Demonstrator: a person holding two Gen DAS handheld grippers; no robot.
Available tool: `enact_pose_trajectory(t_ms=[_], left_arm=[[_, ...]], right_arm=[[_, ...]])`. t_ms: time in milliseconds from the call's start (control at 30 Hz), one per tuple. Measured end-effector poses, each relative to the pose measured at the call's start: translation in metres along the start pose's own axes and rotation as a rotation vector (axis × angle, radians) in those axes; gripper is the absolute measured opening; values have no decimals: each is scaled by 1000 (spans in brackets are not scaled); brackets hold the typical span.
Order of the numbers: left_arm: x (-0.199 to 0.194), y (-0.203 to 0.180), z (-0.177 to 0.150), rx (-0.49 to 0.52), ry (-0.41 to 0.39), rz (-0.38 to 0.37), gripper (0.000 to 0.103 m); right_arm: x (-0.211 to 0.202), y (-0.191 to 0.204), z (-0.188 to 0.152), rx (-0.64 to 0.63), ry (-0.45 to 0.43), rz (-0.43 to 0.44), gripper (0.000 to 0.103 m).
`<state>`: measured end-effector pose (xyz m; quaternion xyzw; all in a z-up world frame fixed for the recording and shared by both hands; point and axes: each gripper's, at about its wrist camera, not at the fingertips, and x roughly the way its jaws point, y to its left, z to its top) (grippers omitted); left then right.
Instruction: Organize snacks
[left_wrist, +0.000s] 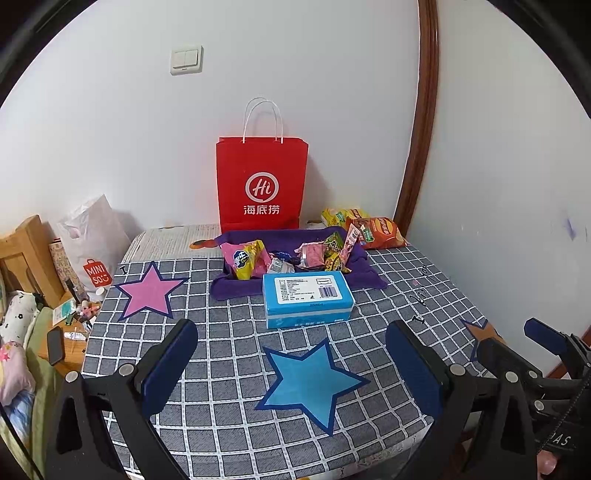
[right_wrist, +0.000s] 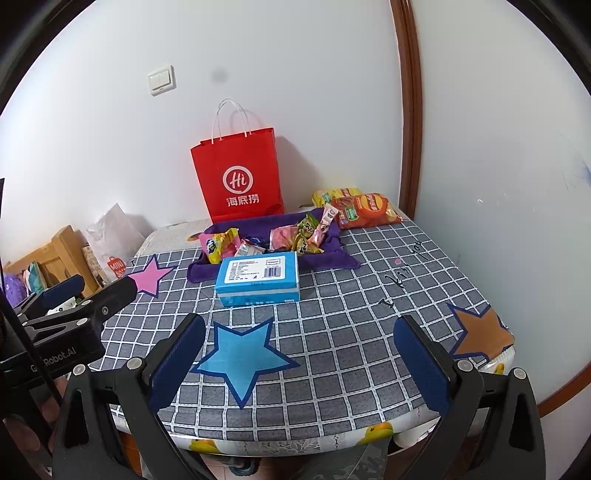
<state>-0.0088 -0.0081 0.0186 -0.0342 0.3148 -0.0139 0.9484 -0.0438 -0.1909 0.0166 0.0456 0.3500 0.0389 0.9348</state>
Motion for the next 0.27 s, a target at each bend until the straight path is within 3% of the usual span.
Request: enact_pose_trajectory(t_ms=[267], left_arm=[[6,4,-1,12,-1,-6,103]], right_arm=[[6,5,0,-15,-5,4,101]])
